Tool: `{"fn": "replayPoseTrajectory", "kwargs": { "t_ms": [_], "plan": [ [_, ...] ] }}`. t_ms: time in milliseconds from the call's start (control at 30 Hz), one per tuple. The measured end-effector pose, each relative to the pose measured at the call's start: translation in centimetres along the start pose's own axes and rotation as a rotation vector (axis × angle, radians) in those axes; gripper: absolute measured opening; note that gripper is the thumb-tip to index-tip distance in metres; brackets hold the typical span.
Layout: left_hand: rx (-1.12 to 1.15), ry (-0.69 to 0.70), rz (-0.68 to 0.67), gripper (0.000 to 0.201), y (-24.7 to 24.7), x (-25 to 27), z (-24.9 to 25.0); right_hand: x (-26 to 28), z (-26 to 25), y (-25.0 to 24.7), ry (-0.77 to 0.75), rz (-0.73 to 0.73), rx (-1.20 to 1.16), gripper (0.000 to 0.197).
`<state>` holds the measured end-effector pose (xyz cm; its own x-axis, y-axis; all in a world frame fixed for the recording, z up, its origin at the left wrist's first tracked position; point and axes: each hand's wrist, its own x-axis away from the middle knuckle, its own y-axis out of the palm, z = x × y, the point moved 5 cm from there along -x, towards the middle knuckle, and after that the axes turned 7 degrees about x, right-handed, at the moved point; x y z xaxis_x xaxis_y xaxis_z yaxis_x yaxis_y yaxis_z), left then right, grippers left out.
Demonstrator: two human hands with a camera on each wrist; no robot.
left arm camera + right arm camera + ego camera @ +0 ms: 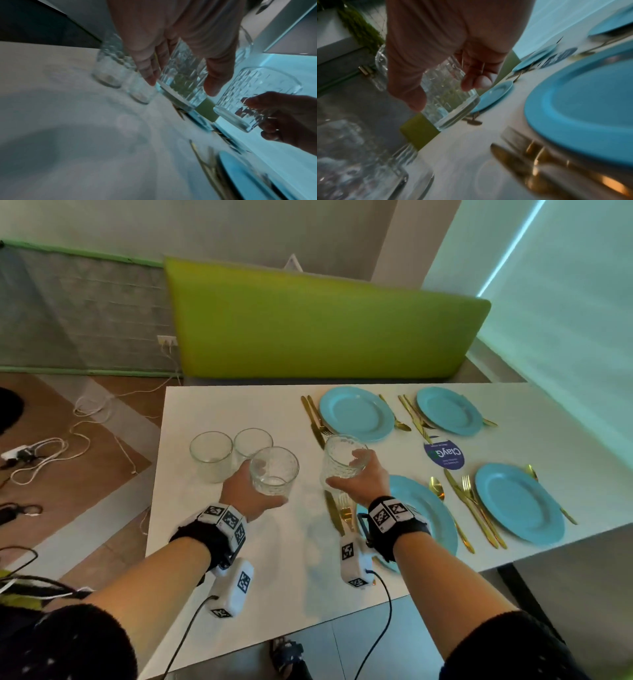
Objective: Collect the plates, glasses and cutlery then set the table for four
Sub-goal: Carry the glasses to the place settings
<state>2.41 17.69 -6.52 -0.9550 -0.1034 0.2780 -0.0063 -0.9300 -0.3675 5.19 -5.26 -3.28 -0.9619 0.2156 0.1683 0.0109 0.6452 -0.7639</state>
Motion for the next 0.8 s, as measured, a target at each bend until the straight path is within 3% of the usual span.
{"fn": "replayPoseTrajectory", "kwargs": {
  "t_ms": [333, 667, 800],
  "plan": [
    [0.013, 0.178, -0.155, 0.083, 10.1, -3.1, 11.0, -4.9, 8.7, -13.7, 0.197, 0.227, -0.020, 0.074],
    [-0.030, 0.145, -0.244, 0.083, 25.1, -10.5, 17.1, -15.5, 22.3, -23.6, 0.430, 0.311, -0.024, 0.075],
    [-0.029, 0.129, -0.285, 0.092, 30.6, -13.3, 18.8, -19.8, 26.7, -26.3, 0.509, 0.313, -0.026, 0.079]
  ]
}}
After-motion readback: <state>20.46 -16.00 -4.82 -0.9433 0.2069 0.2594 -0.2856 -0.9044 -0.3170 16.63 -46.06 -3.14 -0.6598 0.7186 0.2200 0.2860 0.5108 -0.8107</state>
